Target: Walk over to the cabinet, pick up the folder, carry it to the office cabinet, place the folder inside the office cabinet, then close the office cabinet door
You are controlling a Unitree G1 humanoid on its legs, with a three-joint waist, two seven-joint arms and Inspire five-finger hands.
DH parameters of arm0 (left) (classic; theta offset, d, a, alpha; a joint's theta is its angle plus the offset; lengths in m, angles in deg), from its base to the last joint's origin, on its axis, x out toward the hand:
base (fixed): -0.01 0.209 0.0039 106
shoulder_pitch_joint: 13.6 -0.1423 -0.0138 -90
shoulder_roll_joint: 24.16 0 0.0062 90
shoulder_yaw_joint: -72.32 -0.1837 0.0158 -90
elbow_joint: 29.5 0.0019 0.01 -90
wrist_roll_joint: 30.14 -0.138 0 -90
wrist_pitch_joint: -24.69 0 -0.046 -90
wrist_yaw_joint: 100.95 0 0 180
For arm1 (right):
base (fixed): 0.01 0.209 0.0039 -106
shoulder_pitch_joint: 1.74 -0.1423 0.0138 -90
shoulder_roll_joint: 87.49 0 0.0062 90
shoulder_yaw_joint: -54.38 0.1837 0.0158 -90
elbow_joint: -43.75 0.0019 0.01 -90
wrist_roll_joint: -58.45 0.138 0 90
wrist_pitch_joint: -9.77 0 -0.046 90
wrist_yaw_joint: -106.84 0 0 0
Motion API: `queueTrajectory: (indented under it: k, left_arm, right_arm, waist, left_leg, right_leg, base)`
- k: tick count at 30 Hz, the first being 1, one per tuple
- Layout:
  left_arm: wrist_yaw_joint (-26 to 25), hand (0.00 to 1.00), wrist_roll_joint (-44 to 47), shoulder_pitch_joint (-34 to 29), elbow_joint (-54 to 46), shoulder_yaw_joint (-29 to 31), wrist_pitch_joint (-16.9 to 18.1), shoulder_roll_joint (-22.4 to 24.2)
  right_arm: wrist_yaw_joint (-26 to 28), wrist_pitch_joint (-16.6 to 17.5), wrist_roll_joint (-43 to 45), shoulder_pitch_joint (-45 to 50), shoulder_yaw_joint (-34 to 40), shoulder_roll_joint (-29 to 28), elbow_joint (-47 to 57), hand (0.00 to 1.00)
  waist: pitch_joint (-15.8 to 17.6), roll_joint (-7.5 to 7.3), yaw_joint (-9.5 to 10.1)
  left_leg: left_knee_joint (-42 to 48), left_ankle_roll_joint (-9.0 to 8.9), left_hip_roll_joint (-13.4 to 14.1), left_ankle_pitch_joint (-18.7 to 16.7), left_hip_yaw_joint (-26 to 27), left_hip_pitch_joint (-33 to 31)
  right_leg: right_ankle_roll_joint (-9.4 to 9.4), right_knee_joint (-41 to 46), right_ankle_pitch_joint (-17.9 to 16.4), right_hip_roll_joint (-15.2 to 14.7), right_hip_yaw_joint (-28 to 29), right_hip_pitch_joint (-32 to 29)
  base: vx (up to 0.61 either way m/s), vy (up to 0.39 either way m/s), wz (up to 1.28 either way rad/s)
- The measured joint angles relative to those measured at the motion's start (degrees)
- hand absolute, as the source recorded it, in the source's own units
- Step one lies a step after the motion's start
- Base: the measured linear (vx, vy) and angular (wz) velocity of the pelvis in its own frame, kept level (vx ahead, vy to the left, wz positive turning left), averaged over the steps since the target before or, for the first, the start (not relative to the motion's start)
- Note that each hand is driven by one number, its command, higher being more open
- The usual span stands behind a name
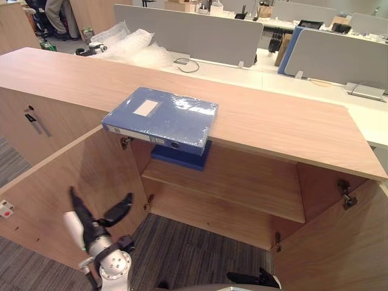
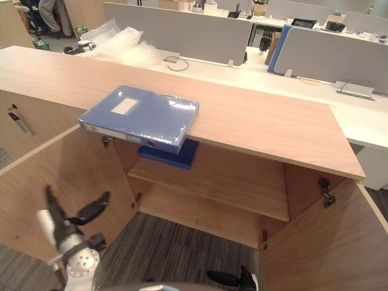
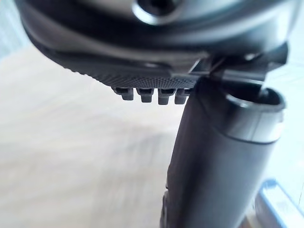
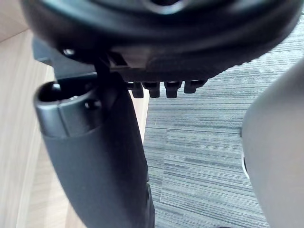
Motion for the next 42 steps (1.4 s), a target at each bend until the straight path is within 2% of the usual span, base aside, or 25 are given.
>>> queueTrajectory:
  k: [5,10,14,17,20,24,29,36,42]
  left_arm:
    - [-7.59,1.0,-8.97,-0.43,-8.04,5.31,-4.85,0.1]
    - [-8.97,1.0,-18.83,0.34,-14.72,3.01,-6.98,-0.66]
    - [-5.68,1.0,-25.94,3.21,-14.75,-3.34,-7.45,-2.9]
    - [-2.13,1.0,-28.45,4.79,-12.97,-6.7,-6.02,-6.6]
    - [0.9,1.0,-28.55,7.6,-4.53,-6.81,-3.86,-11.64]
    - [4.08,1.0,-28.53,7.63,2.13,-6.75,-3.67,-14.51]
    - [6.45,1.0,-28.53,8.1,6.33,-6.75,-3.64,-19.04]
    - [7.78,1.0,-31.94,13.06,10.14,-6.89,-3.63,-25.11]
    - [7.76,1.0,-34.94,16.63,10.12,-8.43,-3.23,-27.64]
  right_arm:
    - [-0.52,0.3,-0.09,1.04,-0.01,-0.09,0.18,1.0]
    - [-0.49,0.83,-0.29,1.46,-0.08,0.16,0.09,1.0]
    - [0.23,2.3,-1.4,1.2,-0.56,1.08,-1.43,1.0]
    - [0.66,2.4,-1.36,0.65,-0.07,1.55,-2.84,1.0]
    - [1.13,2.54,-1.34,-0.9,0.03,2.73,-4.64,1.0]
    - [1.51,2.51,-1.34,-1.42,0.08,3.32,-4.96,1.0]
    - [2.09,2.55,-1.36,-2.28,0.09,3.38,-6.24,1.0]
    - [2.72,2.54,-1.58,-3.35,0.12,3.52,-7.55,1.0]
    - [2.73,2.71,-1.86,-4.09,0.41,3.5,-8.34,1.0]
  waist:
    - [-1.2,0.04,0.67]
    - [-2.03,0.38,0.61]
    - [-3.33,0.79,0.22]
    - [-4.0,1.26,-0.27]
    - [-4.09,2.47,-1.03]
    - [-3.81,3.19,-1.67]
    - [-3.6,2.9,-1.86]
    - [-2.92,2.7,-1.96]
    - [-2.28,2.54,-2.23]
  left_leg:
    - [-0.45,0.06,-0.01,0.28,-0.82,0.07]
    - [-0.42,0.17,0.04,0.43,-0.97,0.0]
    - [-0.44,-0.13,0.1,0.56,-0.52,-0.86]
    - [-0.2,-0.58,0.59,0.98,0.62,-0.8]
    - [-0.47,-0.31,1.25,1.36,1.2,-0.37]
    - [-0.53,-0.42,1.58,1.47,2.16,-0.42]
    - [-0.54,-0.49,1.81,1.51,2.46,-0.31]
    - [-0.55,-0.51,1.88,1.52,2.58,-0.27]
    - [-0.55,-0.52,1.87,1.52,2.84,0.03]
  right_leg:
    - [-0.1,0.05,0.06,0.11,-0.9,0.2]
    - [-0.56,-0.05,0.34,0.44,-0.91,0.06]
    - [-0.69,-1.18,0.31,0.79,0.67,-0.58]
    - [-1.26,-1.93,0.28,1.57,2.41,-1.03]
    - [-1.74,-1.96,0.07,2.15,3.14,-1.27]
    - [-2.25,-2.11,-0.24,2.42,4.19,-1.91]
    - [-2.49,-2.45,-0.38,2.72,4.69,-1.91]
    - [-2.57,-2.79,-0.42,2.87,4.88,-1.79]
    - [-2.69,-2.89,-0.49,2.88,5.11,-1.58]
  base:
    - [-0.02,-0.019,0.1]
    - [-0.01,-0.007,0.03]
    - [-0.02,-0.021,-0.09]
    - [0.01,-0.027,-0.2]
    - [-0.02,-0.04,-0.14]
    - [-0.02,-0.021,-0.13]
    - [-0.01,-0.005,-0.05]
    - [0.0,0.0,0.0]
    - [0.0,0.0,0.0]
